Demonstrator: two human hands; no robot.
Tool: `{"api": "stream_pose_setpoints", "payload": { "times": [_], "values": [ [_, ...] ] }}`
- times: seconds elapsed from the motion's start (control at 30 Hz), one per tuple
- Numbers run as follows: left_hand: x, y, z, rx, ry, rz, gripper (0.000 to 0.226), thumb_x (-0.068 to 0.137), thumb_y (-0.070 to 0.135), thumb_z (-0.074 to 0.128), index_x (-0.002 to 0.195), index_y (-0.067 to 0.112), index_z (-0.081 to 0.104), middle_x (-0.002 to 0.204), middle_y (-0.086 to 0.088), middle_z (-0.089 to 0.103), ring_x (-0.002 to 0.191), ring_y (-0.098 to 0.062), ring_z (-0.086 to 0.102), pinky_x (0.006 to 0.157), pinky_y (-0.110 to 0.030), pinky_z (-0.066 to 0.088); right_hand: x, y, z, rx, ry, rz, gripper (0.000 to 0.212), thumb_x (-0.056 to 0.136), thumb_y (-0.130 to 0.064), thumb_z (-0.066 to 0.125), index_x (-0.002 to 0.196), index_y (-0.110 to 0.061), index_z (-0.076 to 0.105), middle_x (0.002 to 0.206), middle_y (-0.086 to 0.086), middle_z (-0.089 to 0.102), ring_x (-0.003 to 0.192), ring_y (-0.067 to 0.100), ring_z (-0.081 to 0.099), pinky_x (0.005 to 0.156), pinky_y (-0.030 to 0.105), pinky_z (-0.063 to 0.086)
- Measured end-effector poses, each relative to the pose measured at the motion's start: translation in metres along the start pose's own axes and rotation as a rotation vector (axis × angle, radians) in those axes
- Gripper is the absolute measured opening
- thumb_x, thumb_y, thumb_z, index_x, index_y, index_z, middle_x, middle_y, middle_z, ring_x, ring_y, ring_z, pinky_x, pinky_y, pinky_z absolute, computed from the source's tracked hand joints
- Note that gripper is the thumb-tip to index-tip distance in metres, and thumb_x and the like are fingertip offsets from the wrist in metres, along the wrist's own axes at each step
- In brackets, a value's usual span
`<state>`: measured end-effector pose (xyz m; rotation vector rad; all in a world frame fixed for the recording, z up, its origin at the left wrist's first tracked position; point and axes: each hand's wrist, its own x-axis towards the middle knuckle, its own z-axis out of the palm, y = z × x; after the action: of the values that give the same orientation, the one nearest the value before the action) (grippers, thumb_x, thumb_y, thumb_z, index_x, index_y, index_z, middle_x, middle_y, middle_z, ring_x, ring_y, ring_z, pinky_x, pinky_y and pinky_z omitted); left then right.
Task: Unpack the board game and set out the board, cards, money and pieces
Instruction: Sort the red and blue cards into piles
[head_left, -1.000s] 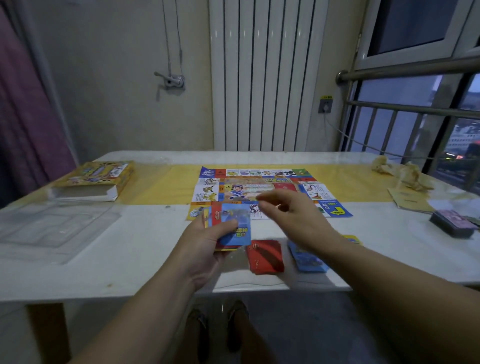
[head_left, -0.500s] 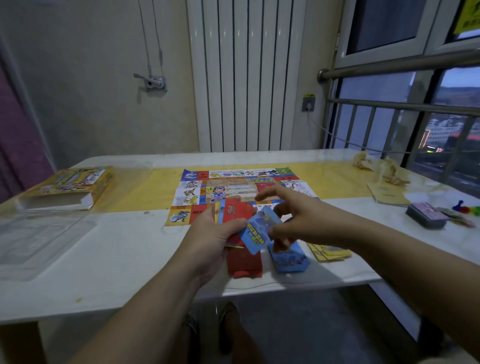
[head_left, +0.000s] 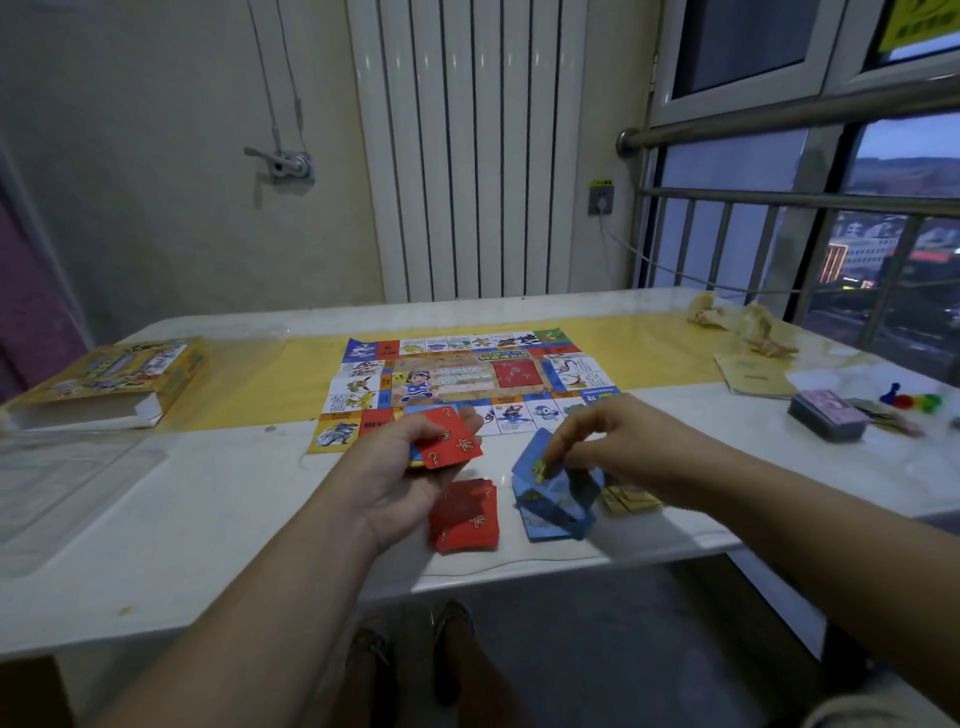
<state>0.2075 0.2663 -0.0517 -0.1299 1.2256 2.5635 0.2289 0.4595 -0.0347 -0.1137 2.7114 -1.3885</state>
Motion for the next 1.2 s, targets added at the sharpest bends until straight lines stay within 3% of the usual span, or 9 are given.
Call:
{"api": "stream_pose_setpoints", "payload": {
  "times": [0.17,0.27,0.37,0.57,0.73,0.83,1.0,1.1,1.2],
  "values": [
    [0.0,-0.005,-0.007,0.183,0.049,0.066,0.025,0.088,-0.007,0.051,0.111,0.003,0.055,0.09,-0.017,0.071,0.08,-0.023,0.069,0.054,-0.027,0.057,0.004,0.009,0.014,0.006,0.008,0.047,0.023,0.091,-0.006,0.056,0.089,-0.019,0.075,0.093,-0.003,0.065,0.08,0.007,0.059,0.053,0.014,0.047],
    [0.001,-0.008,-0.01,0.237,0.09,0.098,0.032,0.085,-0.007,0.057,0.113,0.009,0.057,0.106,-0.019,0.067,0.095,-0.03,0.065,0.059,-0.033,0.055,0.006,0.015,0.016,-0.3,0.005,-0.006,0.018,0.089,-0.018,0.061,0.097,-0.026,0.074,0.093,-0.007,0.064,0.084,0.004,0.057,0.07,0.023,0.053],
    [-0.001,-0.011,-0.009,0.279,0.109,0.106,0.03,0.083,-0.006,0.06,0.106,0.013,0.059,0.097,-0.015,0.068,0.082,-0.025,0.066,0.05,-0.029,0.054,0.006,0.019,0.019,-0.678,0.048,-0.059,0.015,0.088,-0.036,0.062,0.1,-0.035,0.071,0.1,-0.008,0.058,0.089,0.008,0.052,0.078,0.028,0.045],
    [-0.008,-0.014,-0.006,0.335,0.047,0.11,0.033,0.081,-0.004,0.063,0.105,0.019,0.062,0.095,-0.012,0.07,0.078,-0.023,0.066,0.055,-0.031,0.054,0.011,-0.012,0.027,-0.104,0.095,-0.2,0.039,0.086,-0.045,0.06,0.119,-0.024,0.06,0.089,-0.008,0.065,0.074,0.0,0.056,0.063,0.018,0.043],
    [-0.008,-0.002,-0.018,0.096,0.095,0.031,0.019,0.09,0.004,0.053,0.108,0.0,0.058,0.087,-0.019,0.067,0.073,-0.025,0.066,0.064,-0.037,0.055,0.023,-0.023,0.04,0.017,0.038,-0.134,0.032,0.085,-0.021,0.068,0.116,-0.019,0.061,0.063,-0.011,0.061,0.051,-0.004,0.052,0.047,0.009,0.037],
    [-0.005,0.015,-0.036,-0.02,0.215,0.033,0.03,0.096,0.006,0.038,0.12,-0.006,0.05,0.089,-0.021,0.061,0.08,-0.026,0.059,0.077,-0.038,0.047,0.025,-0.02,0.048,-0.096,-0.034,-0.096,0.03,0.086,-0.019,0.067,0.115,-0.02,0.063,0.07,-0.008,0.059,0.058,0.001,0.053,0.048,0.01,0.036],
    [-0.01,0.015,-0.042,0.042,0.202,0.068,0.031,0.096,-0.002,0.039,0.126,-0.005,0.045,0.098,-0.024,0.064,0.086,-0.028,0.064,0.064,-0.036,0.05,0.021,-0.014,0.065,-0.639,0.059,-0.221,0.03,0.085,-0.039,0.064,0.113,-0.028,0.062,0.084,-0.012,0.049,0.08,0.006,0.047,0.08,0.028,0.042],
    [-0.015,0.009,-0.033,0.104,0.173,0.059,0.016,0.092,-0.004,0.048,0.106,0.004,0.053,0.093,-0.02,0.066,0.079,-0.027,0.066,0.063,-0.034,0.053,0.025,-0.019,0.059,-0.343,0.136,-0.271,0.026,0.09,-0.041,0.058,0.109,-0.023,0.064,0.081,-0.009,0.053,0.069,0.002,0.046,0.061,0.02,0.037],
    [-0.017,-0.002,-0.024,0.239,0.122,0.07,0.022,0.087,-0.005,0.055,0.101,0.012,0.059,0.086,-0.014,0.069,0.069,-0.023,0.067,0.049,-0.029,0.054,0.027,-0.028,0.051,0.013,0.113,-0.241,0.032,0.088,-0.044,0.059,0.111,-0.021,0.062,0.086,-0.005,0.063,0.071,0.002,0.054,0.064,0.02,0.04]
  ]
}}
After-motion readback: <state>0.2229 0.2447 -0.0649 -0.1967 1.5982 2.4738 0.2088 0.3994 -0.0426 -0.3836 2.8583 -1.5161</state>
